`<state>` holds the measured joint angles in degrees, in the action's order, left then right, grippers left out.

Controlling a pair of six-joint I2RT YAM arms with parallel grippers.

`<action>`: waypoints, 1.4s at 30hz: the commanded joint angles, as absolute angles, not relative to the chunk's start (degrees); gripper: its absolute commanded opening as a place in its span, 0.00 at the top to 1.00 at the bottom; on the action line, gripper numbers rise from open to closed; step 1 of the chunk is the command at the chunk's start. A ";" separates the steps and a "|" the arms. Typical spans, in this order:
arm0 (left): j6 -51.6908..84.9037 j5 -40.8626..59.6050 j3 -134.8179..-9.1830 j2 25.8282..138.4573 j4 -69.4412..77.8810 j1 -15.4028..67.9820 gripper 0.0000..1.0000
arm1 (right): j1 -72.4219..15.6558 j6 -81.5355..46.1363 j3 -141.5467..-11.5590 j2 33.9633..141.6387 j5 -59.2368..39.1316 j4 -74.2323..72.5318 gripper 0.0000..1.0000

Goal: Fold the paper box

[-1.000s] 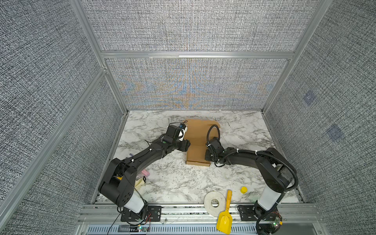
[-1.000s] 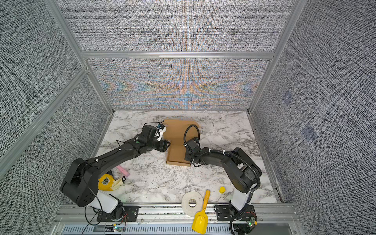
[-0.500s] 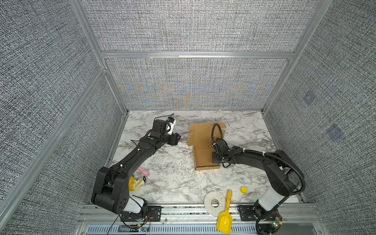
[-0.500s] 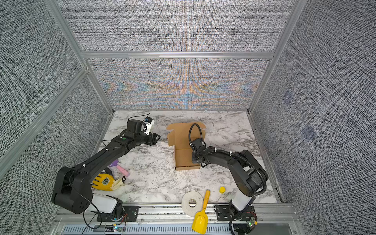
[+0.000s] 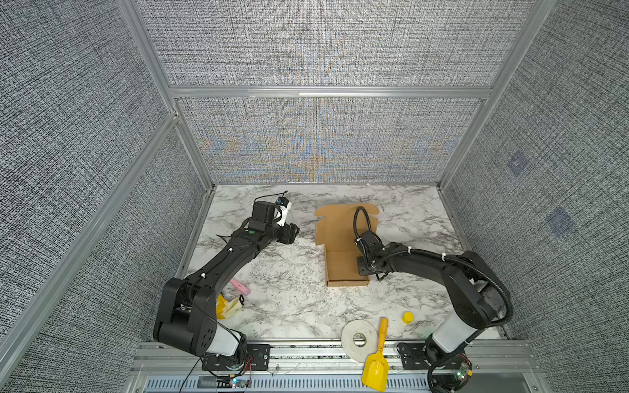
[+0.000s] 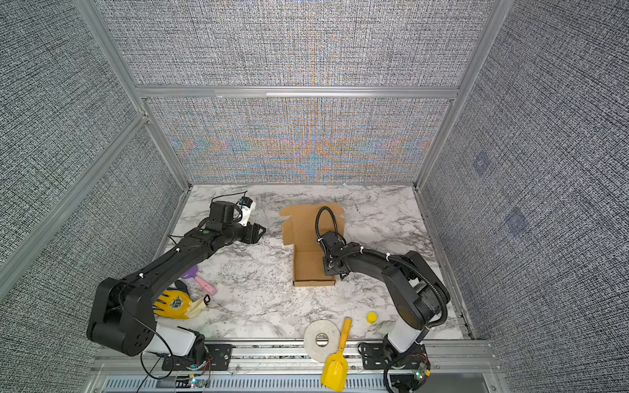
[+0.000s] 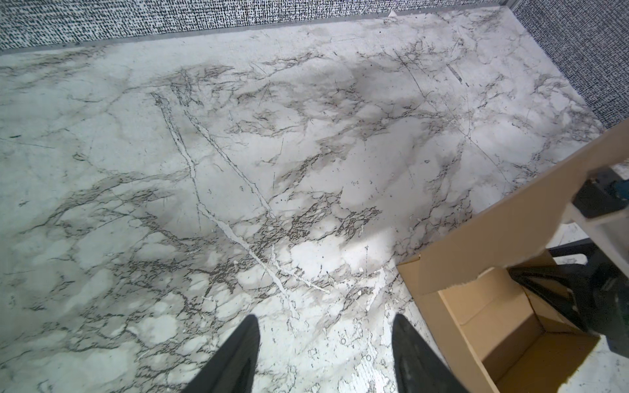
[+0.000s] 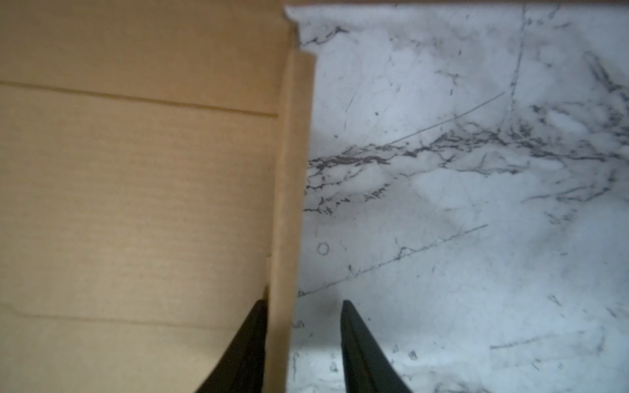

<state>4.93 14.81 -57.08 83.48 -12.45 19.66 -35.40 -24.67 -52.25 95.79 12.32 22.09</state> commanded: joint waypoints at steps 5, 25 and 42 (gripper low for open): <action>4.65 15.75 -56.81 83.65 -11.49 19.44 0.36 | -35.23 -26.12 -52.56 96.04 12.39 22.25 0.59; 4.57 16.41 -55.70 83.09 -10.46 19.29 0.36 | -34.54 -27.90 -53.44 95.45 16.30 13.34 0.62; 3.67 16.42 -54.10 82.88 -8.73 19.07 0.36 | -34.39 -24.07 -48.96 98.93 18.39 3.26 1.00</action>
<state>4.01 15.55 -54.48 82.94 -9.87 19.25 -34.30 -24.77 -49.65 98.96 17.80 4.34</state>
